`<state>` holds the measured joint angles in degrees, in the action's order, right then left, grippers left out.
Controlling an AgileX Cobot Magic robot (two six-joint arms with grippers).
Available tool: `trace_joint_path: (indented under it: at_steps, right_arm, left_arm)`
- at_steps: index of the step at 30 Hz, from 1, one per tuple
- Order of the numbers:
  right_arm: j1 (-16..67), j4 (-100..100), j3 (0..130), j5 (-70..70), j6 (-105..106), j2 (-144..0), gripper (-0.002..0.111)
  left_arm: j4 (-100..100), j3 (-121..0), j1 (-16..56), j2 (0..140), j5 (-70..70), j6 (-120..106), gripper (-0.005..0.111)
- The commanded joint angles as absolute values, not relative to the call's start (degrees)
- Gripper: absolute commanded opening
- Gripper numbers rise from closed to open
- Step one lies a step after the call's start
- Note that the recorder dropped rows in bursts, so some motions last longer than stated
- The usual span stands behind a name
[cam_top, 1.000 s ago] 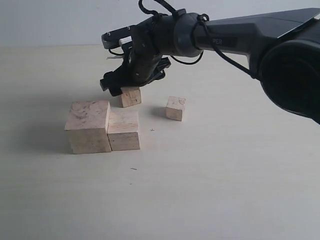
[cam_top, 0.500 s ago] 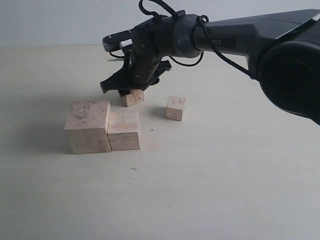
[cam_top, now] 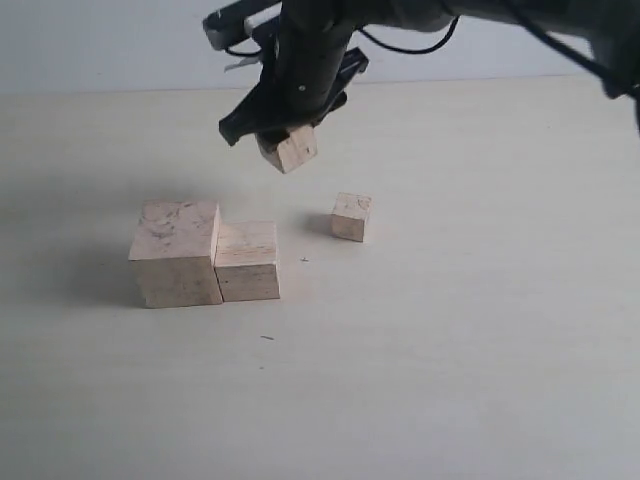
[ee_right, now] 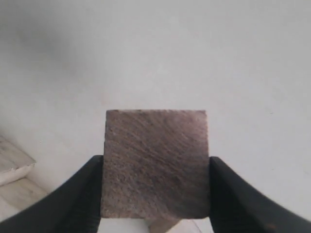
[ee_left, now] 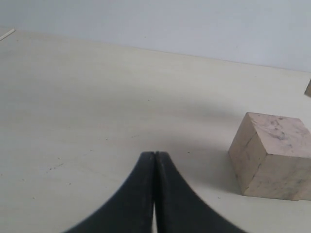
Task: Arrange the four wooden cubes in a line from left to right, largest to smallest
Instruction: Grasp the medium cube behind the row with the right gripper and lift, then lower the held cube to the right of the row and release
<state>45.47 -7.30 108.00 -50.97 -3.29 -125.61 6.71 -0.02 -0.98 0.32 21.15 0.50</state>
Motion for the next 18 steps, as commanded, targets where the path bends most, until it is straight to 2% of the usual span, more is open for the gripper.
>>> trace_joint_path:
  at_steps: [1,6,13,18]
  right_arm:
    - [44.0,-6.1,108.2,-54.3,0.0,-121.7,0.000]
    - [42.6,1.2,99.7,-48.4,5.9,-116.9,0.000]
    - [42.2,3.1,76.9,-34.3,15.5,-104.8,0.000]
    - [41.3,10.9,67.8,-31.4,28.6,-101.9,0.000]
  left_arm:
    - [6.6,0.0,-0.6,0.0,20.6,0.3,0.000]
    - [6.6,0.0,-0.6,0.0,20.6,0.3,0.000]
    - [6.6,0.0,-0.6,0.0,20.6,0.3,0.000]
    - [6.6,0.0,-0.6,0.0,20.6,0.3,0.000]
